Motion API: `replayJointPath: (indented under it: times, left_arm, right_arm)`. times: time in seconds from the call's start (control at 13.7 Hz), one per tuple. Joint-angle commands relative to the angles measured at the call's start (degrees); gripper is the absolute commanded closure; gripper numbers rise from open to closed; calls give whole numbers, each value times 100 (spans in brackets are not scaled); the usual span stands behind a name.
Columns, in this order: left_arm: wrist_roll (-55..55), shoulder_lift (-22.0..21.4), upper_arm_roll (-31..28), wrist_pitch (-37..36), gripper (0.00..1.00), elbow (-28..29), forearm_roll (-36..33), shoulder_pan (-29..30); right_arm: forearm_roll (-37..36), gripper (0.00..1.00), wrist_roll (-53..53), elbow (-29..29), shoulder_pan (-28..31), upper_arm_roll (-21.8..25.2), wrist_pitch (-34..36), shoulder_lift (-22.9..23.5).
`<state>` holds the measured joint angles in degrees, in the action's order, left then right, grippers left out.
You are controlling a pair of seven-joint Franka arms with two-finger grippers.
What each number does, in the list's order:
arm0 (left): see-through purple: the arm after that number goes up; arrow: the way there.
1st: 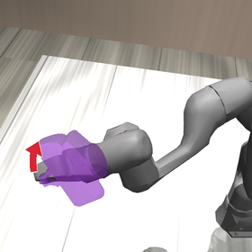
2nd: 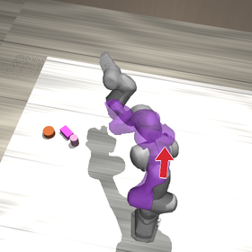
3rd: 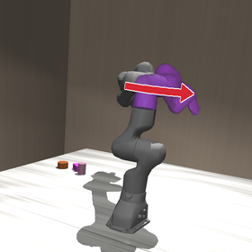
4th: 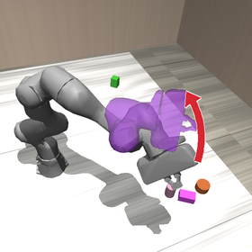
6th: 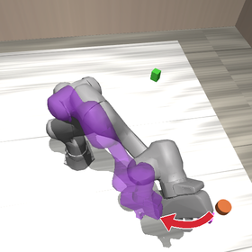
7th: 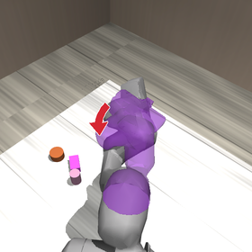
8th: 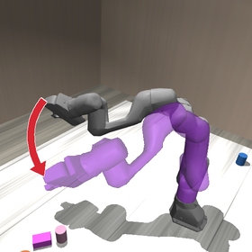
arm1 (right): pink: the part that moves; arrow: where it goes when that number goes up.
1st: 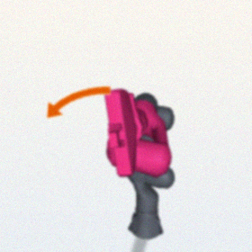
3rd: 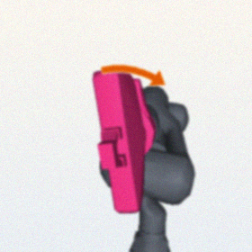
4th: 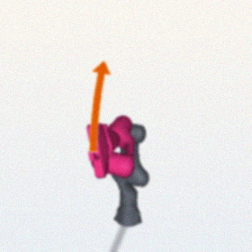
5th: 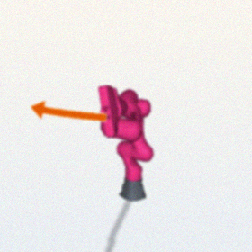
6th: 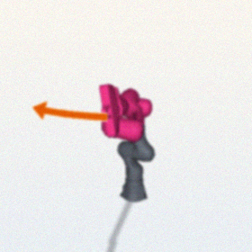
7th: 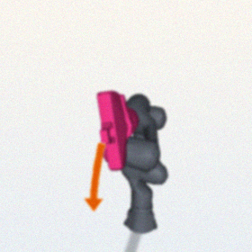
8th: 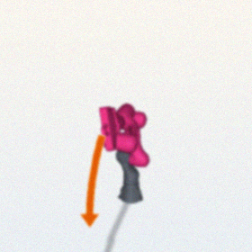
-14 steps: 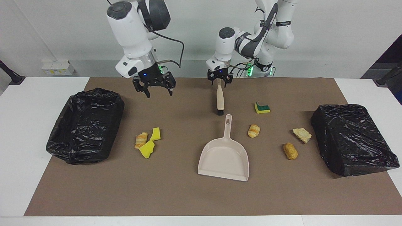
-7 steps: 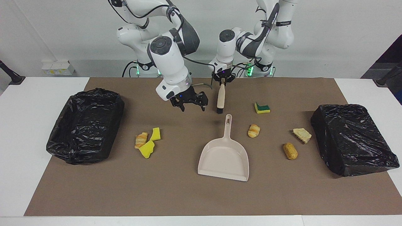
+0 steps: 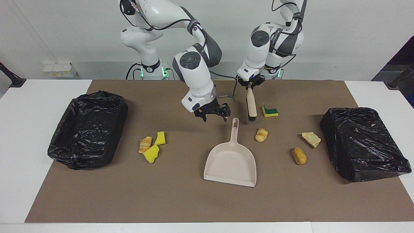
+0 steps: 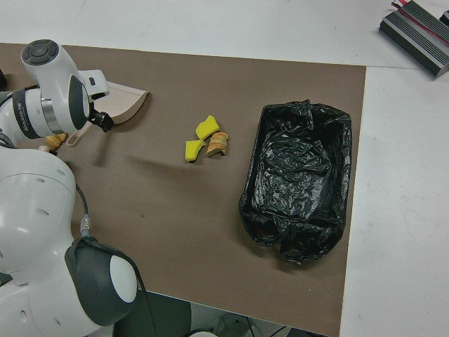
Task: Sweep and dump trash in bin
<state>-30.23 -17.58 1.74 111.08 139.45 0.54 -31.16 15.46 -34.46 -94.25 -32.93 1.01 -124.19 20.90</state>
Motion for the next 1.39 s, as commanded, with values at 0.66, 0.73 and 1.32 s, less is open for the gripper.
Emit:
replayJointPath:
  times: [0.66,0.73,1.32]
  left_arm:
    - [2405,1282,72,-130,100,-1991,-1108,2930]
    - [2643,1449,72,-34,100,-2036,-1274,3036]
    - [2988,1785,81,967,100,-1219,-1377,3485]
  right_arm:
    - [406,0,-140,302,-346,-216,-993,924]
    - [345,0,-114,293,-407,-207,-993,925]
    - [125,28,88,891,-346,-216,-888,1320]
